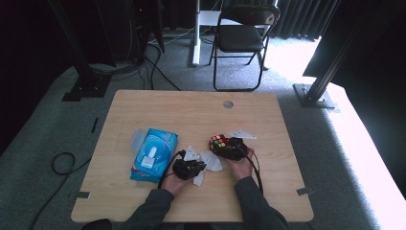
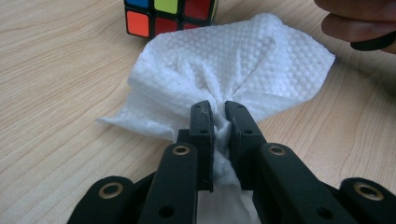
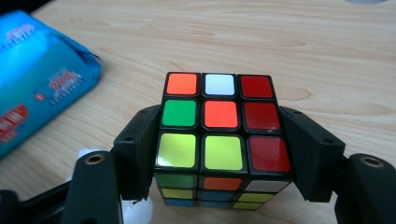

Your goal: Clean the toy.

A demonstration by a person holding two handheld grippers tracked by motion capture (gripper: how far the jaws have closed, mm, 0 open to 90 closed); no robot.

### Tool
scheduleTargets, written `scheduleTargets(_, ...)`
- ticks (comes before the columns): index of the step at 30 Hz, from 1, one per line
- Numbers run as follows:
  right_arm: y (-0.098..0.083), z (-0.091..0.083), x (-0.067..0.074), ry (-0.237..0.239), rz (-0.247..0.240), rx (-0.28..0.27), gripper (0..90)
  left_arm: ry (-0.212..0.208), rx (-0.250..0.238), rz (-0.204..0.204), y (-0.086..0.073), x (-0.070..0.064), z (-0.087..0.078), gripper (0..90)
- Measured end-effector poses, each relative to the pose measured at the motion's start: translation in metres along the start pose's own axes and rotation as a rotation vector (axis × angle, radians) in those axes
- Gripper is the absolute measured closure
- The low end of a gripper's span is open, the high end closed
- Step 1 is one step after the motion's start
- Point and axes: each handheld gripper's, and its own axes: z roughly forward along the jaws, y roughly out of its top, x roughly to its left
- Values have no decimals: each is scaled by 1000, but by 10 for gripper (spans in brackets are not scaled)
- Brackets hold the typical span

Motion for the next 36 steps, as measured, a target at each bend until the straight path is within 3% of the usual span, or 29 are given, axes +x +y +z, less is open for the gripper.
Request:
scheduleTargets(9, 1, -3, -18, 74, 154, -6, 342, 1, 0, 0, 0, 0, 0, 825)
scheduleTargets(14, 1, -4, -23, 98, 180, -3, 341, 0, 1, 0, 0, 0, 0, 825)
scheduleTargets(18, 1, -4, -21, 106, 139, 7, 341, 0, 3, 1, 0, 0, 1, 825)
scheduleTargets(23, 0, -2, -30, 166, 251, -1, 341, -1, 4, 0, -1, 0, 1, 824)
scheduleTargets(28, 1, -5, -32, 137, 224, 4, 340, -1, 6, 1, -1, 0, 1, 824)
scheduleTargets(34, -1, -5, -45, 195, 341, 2, 341, -1, 8, 0, -1, 0, 1, 824)
scheduleTargets(36, -1, -7, -47, 173, 347, -6, 340, -1, 8, 1, -1, 0, 2, 824)
